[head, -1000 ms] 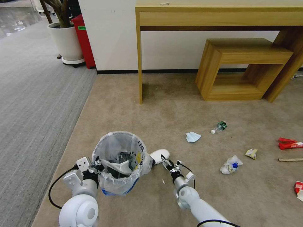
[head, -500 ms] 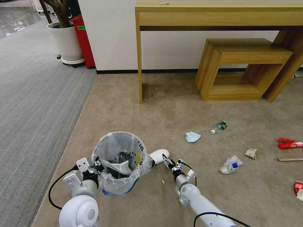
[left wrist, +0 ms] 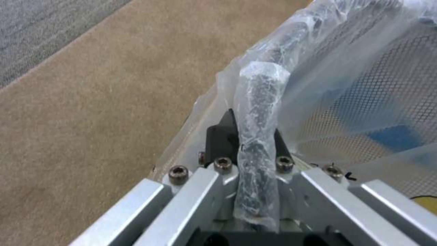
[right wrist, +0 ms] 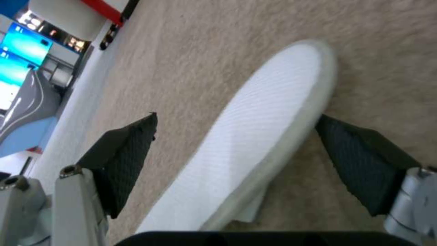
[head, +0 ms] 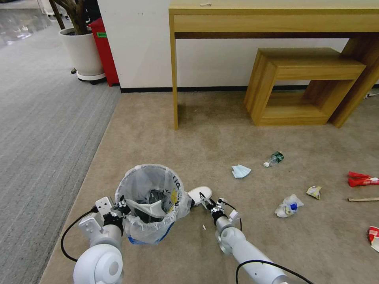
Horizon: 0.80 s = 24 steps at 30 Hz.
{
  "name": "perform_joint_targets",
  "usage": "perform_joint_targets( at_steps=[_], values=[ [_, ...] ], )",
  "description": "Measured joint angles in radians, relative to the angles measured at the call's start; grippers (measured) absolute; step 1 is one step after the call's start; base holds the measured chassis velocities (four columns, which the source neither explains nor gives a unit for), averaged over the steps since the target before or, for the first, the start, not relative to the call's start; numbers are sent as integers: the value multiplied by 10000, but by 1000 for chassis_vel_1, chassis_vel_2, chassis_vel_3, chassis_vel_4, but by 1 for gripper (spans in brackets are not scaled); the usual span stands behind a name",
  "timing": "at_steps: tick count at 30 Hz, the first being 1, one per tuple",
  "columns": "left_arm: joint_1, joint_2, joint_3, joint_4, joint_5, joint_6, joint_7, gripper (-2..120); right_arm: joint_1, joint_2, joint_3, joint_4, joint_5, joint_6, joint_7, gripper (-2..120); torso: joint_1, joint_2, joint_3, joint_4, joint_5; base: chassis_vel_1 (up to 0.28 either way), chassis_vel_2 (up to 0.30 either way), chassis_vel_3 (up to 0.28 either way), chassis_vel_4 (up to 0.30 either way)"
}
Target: Pick up the trash bin and place the garbage on the floor into it.
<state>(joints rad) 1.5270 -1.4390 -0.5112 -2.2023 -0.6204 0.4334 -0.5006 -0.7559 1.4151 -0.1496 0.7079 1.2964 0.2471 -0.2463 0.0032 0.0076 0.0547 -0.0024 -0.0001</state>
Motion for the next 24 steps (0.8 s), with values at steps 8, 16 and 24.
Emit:
perform_joint_targets(
  at_steps=[8, 16, 24],
  values=[
    [160, -16, -11, -239, -23, -30, 0, 1, 145, 255, -249, -191, -308, -6, 139, 72, 0, 0, 0, 0, 0, 0, 0, 0, 0],
    [373, -53, -43, -442, 38, -102, 0, 1, 78, 219, -400, -175, -518, 29, 170, 41, 0, 0, 0, -1, 1, 0, 0, 0, 0],
    [488, -125, -34, -504, 157, -176, 16, 1, -149, 72, -472, -153, -802, 180, 165, 14, 0, 0, -1, -1, 1, 0, 0, 0, 0]
  ],
)
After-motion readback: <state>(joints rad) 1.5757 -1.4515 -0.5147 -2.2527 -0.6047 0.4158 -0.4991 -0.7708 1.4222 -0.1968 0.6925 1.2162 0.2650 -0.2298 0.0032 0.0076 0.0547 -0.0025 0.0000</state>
